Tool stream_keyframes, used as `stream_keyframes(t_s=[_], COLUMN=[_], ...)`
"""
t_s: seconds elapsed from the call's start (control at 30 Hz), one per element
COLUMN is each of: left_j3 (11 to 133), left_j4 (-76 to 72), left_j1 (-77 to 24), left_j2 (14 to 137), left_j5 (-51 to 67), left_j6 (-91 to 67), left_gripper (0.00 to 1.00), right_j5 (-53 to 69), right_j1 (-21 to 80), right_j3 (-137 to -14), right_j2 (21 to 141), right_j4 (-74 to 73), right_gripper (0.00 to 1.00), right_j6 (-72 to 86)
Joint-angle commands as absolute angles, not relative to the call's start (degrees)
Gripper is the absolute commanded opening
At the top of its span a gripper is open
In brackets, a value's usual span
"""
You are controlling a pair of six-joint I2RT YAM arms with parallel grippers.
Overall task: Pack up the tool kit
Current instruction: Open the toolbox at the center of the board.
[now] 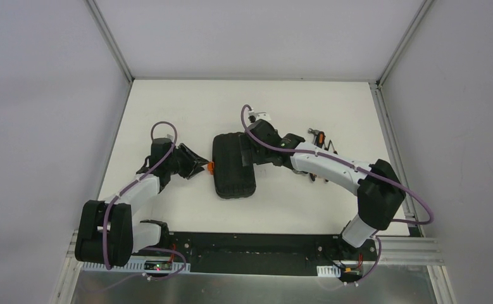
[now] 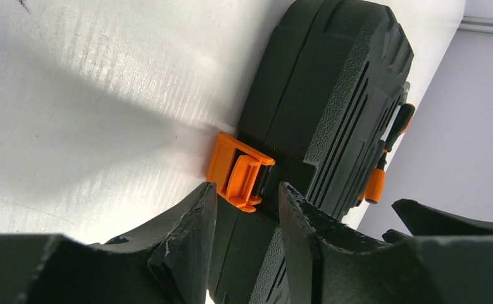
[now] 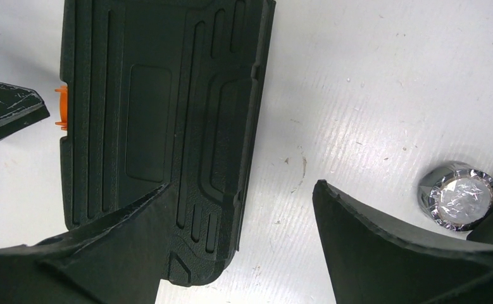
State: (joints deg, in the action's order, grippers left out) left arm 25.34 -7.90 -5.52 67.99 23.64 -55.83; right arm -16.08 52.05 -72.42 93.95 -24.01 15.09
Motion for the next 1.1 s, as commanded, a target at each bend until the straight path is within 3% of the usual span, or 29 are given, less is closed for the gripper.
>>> stream_keyframes(t_s=[0.0, 0.53, 1.07], left_j3=[24.62, 16.35, 14.54], left_j4=[-11.23, -31.31, -41.15], left_j1=[-5.27, -5.63, -5.63], left_j2=[69.22, 73.53, 76.58], left_j5=[23.94, 27.2, 30.77], left_j6=[-54.58, -58.36, -60.03], left_gripper=[0.4, 0.34, 0.39], right_j5=[-16.88, -16.39, -15.69], right_j1=[52.46, 52.36, 52.29], right_j3=[-73.25, -71.0, -69.79], right_j2=[93.69, 92.2, 92.17], right_j4=[-24.22, -22.32, -20.65], right_gripper=[0.82, 0.82, 0.82], right_j6=[16.25, 15.98, 16.02])
